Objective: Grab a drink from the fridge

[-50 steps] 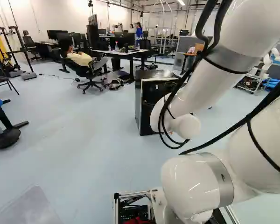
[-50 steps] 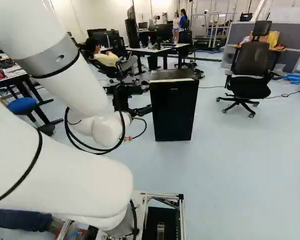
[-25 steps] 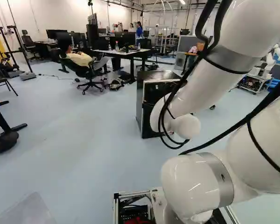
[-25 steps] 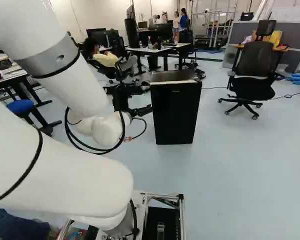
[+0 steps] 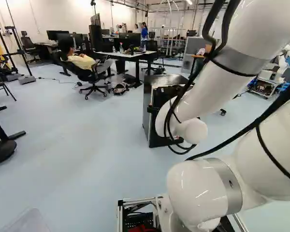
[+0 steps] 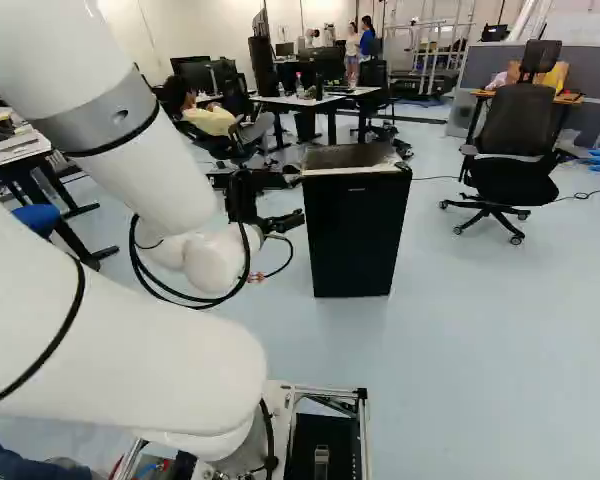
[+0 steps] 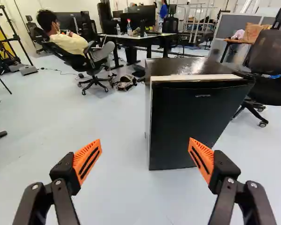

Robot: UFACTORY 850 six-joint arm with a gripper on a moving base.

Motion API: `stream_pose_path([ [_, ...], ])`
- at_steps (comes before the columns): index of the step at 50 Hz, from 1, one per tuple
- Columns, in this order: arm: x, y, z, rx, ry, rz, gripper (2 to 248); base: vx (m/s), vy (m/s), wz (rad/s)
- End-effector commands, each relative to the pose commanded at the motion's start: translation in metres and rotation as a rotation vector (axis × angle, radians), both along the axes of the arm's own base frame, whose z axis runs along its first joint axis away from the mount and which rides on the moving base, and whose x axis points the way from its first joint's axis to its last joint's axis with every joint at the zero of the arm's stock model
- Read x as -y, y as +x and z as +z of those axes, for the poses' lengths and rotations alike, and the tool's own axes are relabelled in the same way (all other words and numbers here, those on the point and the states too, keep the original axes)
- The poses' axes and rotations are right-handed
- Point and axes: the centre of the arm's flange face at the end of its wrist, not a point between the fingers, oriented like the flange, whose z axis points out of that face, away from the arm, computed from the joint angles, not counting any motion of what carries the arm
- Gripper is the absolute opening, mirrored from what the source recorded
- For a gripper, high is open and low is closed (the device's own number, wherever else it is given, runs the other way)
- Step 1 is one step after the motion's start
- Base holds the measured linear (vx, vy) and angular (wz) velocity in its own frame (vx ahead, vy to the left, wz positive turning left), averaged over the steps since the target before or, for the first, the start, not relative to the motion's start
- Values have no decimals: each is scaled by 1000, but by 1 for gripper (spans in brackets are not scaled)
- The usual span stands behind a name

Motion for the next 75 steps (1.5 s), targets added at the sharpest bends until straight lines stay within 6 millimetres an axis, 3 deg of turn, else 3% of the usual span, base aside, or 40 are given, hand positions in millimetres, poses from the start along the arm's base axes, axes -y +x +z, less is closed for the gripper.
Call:
stream_pose_path([
  [39,0,0,0,0,0,0,247,118,3,-3],
  [75,0,0,0,0,0,0,247,20,0,-1],
])
